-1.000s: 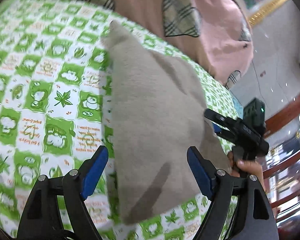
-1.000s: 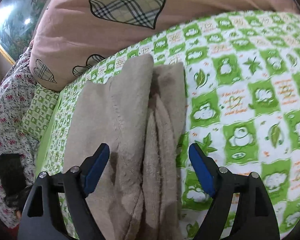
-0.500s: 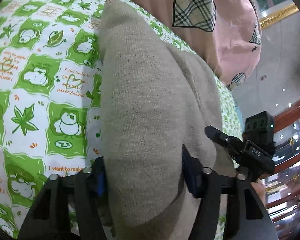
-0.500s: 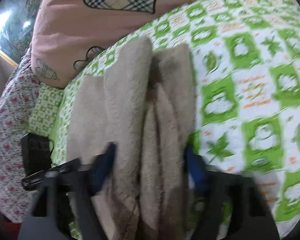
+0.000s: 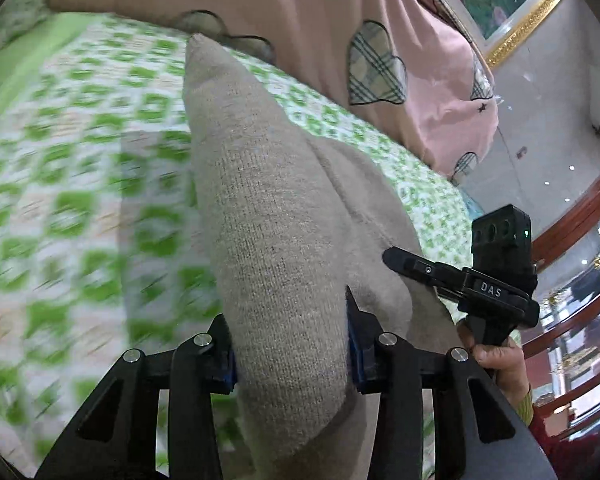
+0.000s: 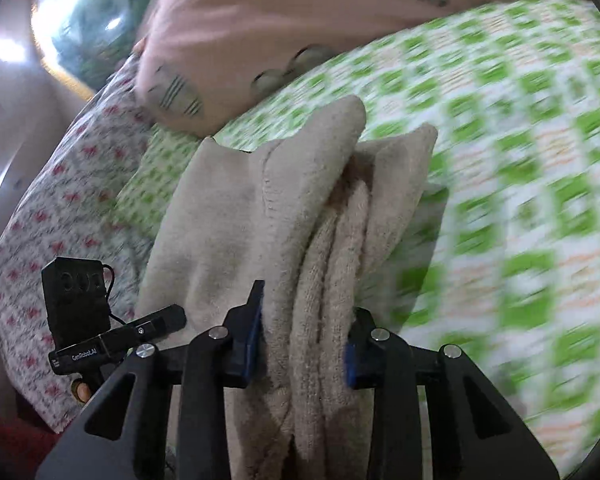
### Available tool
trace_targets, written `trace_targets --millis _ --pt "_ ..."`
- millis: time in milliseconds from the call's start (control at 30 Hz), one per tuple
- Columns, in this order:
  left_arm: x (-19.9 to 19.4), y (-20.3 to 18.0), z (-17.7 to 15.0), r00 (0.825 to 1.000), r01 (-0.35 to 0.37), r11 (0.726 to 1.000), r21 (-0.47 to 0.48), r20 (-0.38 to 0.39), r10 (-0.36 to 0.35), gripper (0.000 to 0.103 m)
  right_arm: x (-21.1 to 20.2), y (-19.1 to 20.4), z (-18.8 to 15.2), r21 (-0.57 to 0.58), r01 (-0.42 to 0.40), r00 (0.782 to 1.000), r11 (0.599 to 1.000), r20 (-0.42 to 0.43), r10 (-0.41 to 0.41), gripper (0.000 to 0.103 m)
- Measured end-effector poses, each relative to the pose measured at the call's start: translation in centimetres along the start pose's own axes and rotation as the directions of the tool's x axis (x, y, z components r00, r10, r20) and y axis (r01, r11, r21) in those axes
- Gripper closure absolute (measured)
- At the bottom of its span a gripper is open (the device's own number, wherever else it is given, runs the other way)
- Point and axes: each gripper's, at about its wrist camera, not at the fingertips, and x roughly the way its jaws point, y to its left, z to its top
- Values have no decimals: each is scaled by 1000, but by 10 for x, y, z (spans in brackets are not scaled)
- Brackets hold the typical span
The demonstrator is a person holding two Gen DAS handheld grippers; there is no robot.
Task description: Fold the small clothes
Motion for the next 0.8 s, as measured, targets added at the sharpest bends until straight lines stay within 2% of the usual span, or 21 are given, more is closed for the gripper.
trace_targets --millis 100,200,267,333,400,467,533,633,700,800 --pt "-27 24 -19 999 -31 999 -17 7 31 62 29 18 -17 -9 -28 998 1000 -52 27 69" --pt "-32 50 -36 999 -33 997 -65 -11 32 62 47 25 -30 -9 -27 997 1000 -75 26 69" --pt "-24 62 -43 999 -36 995 -90 -30 33 57 51 24 -35 -15 2 997 1000 -74 -3 68" --pt "-21 71 -46 999 -26 991 -129 -24 23 46 53 18 -37 -4 26 996 1000 -87 -26 63" --pt "-23 76 -44 1000 -16 987 -157 -19 13 40 50 13 -38 16 46 994 999 -101 -44 52" --pt "-31 80 -40 999 -34 988 -152 -3 33 35 43 14 -37 13 86 991 996 -104 -84 45" --pt "-40 86 -35 998 -49 987 -150 17 52 27 27 19 -31 -19 140 988 990 -70 -141 44" --pt "-49 103 -23 997 -50 980 -191 53 61 25 11 28 -17 -52 224 975 973 6 -224 44" --pt "-49 113 -13 995 -54 971 -232 68 72 25 15 33 -2 -59 200 980 978 32 -198 44" --pt "-45 122 2 990 -83 961 -264 92 111 25 42 39 17 -60 159 987 985 18 -158 44"
